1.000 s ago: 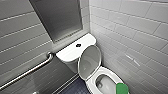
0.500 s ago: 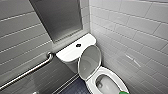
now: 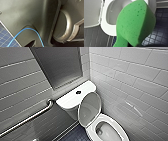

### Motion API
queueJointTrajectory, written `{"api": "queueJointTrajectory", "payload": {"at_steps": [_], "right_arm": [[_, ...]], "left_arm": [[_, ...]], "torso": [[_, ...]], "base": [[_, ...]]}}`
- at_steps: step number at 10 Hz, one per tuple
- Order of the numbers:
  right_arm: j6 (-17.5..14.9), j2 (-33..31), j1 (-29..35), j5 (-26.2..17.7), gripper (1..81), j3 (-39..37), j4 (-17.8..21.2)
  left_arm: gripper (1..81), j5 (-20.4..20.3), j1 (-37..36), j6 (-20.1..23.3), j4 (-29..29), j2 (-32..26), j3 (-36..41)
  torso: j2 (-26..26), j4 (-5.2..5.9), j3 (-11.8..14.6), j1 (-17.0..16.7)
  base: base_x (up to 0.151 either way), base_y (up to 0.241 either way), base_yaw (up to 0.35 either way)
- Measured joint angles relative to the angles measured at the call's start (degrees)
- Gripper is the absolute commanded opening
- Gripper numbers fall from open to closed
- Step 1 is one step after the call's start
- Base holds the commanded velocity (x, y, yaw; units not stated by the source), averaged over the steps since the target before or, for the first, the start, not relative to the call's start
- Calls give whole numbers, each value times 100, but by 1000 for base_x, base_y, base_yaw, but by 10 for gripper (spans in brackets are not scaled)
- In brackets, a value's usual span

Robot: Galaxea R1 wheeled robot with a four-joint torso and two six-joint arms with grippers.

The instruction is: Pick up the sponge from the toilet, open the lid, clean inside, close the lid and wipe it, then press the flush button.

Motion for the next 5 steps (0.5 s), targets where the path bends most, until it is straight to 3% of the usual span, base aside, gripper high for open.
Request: {"api": "queueJointTrajectory", "payload": {"at_steps": [5], "right_arm": [[-13, -473, 847, 46, 10, 684, -39]], "left_arm": [[811, 0, 0, 0, 0, -5, 78]], "torso": [[0, 0, 0, 0]], "base": [[0, 0, 0]]}}
